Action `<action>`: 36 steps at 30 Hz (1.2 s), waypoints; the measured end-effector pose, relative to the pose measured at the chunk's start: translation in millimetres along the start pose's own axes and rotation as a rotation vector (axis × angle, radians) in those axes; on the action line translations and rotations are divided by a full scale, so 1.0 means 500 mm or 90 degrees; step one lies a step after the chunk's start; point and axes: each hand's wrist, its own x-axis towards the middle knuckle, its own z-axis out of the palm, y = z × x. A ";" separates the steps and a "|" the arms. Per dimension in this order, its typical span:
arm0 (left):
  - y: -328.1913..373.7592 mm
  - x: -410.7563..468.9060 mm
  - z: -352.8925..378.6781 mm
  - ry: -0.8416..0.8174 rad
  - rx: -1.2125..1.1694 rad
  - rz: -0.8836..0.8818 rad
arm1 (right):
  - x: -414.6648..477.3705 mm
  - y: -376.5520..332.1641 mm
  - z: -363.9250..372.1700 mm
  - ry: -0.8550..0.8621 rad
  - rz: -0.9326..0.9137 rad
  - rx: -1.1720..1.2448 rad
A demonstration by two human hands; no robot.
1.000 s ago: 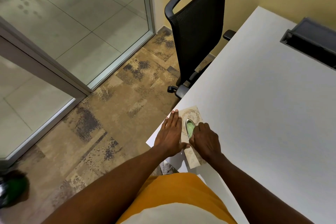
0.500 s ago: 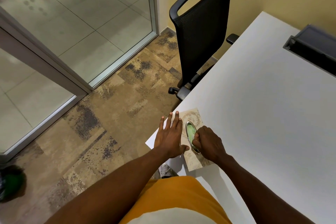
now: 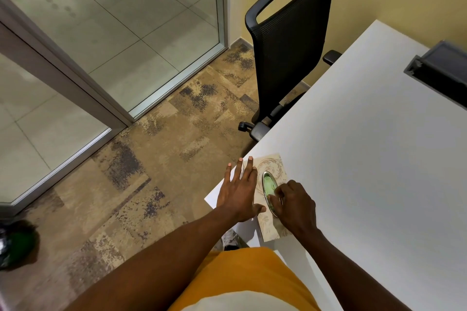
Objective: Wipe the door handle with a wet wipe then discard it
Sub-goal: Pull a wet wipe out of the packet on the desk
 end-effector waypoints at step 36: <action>-0.026 0.001 -0.075 0.092 -0.464 -0.163 | 0.118 -0.095 -0.201 -0.079 0.074 1.050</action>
